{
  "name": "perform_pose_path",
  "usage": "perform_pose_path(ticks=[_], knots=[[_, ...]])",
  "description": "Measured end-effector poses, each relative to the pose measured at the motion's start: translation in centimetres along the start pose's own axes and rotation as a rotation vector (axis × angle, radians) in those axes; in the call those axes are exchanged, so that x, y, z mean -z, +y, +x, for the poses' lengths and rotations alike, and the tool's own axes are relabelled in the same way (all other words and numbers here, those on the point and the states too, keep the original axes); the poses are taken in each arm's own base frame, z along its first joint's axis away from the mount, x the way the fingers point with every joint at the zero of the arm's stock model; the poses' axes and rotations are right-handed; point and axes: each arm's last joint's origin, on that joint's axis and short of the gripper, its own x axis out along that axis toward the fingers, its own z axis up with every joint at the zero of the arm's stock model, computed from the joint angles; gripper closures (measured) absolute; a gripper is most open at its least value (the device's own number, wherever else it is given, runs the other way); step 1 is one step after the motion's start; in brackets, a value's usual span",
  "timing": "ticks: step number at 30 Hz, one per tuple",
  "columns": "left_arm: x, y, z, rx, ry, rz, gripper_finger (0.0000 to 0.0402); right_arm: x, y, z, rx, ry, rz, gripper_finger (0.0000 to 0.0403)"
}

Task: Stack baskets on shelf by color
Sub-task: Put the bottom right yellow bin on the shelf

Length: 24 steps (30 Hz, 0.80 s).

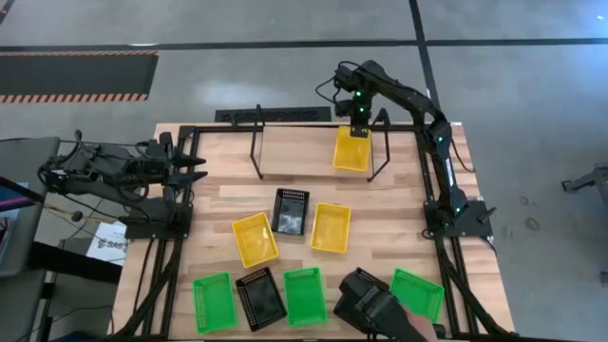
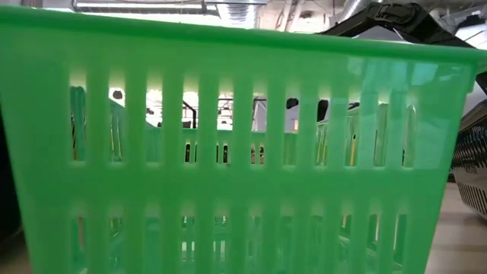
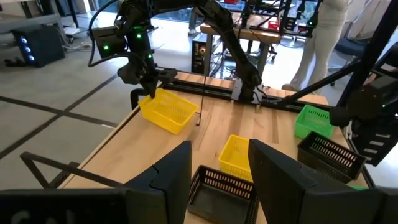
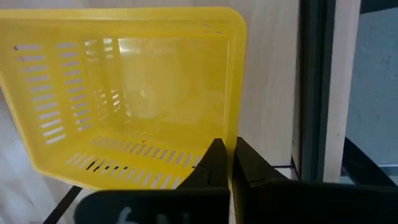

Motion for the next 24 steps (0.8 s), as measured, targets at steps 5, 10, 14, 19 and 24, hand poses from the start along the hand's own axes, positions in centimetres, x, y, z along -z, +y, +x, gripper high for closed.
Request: perform_pose_path(ticks=[5,10,14,19,24], knots=[[0.0,0.0,0.0,-0.001,0.0,0.0,0.0254,0.0,-0.1,0.0,-0.012,-0.017,0.0,0.0401],[0.01,0.0,0.01,-0.001,0.001,-0.005,0.0254,-0.07,-0.16,-0.01,-0.018,-0.034,0.016,0.0401],[0.02,0.01,0.0,-0.001,0.002,-0.003,0.0254,-0.19,-0.26,-0.01,-0.008,-0.046,0.029,0.0377],[0.02,0.01,0.0,-0.002,0.002,0.001,0.0254,-0.25,-0.31,0.0,-0.002,-0.05,0.031,0.0324],[0.02,0.01,0.0,-0.002,0.002,-0.004,0.0254,-0.28,-0.36,0.0,0.004,-0.053,0.03,0.0317]])
